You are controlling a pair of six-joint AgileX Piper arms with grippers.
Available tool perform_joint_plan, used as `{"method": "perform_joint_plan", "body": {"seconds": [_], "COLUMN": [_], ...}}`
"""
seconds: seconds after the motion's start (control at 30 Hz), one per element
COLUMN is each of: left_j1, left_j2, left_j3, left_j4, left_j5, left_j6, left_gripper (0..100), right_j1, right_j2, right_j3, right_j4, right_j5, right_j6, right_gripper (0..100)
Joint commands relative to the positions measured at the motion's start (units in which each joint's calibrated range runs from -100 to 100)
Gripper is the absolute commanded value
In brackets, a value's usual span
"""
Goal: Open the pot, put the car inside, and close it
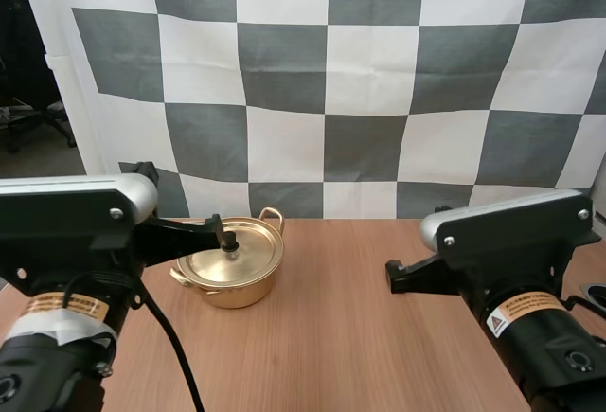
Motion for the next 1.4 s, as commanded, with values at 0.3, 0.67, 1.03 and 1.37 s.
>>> {"method": "perform_joint_plan", "body": {"seconds": [0.3,0.67,1.03,1.37], "left_j1": [0.03,0.03,0.09,0.09], "left_j2": [-0.1,6.6,29.3,45.4], "left_j3": [-14.8,-14.8,-15.5,-23.7], "left_j4": [-0.7,-0.8,-0.8,-1.0], "left_j5": [22.8,22.4,26.7,24.8], "left_j6": [0.0,0.3,13.7,18.7], "left_gripper": [0,0,0,0], "right_j1": [0.0,0.0,-1.2,-1.3], "right_j2": [0.0,5.3,28.1,50.2], "right_j3": [-15.9,-18.6,-30.9,-38.0], "right_j4": [5.5,10.6,13.7,21.7], "right_j5": [12.6,18.4,34.3,37.4], "right_j6": [0.0,-2.1,-11.8,-13.7], "right_gripper": [0,0,0,0]}}
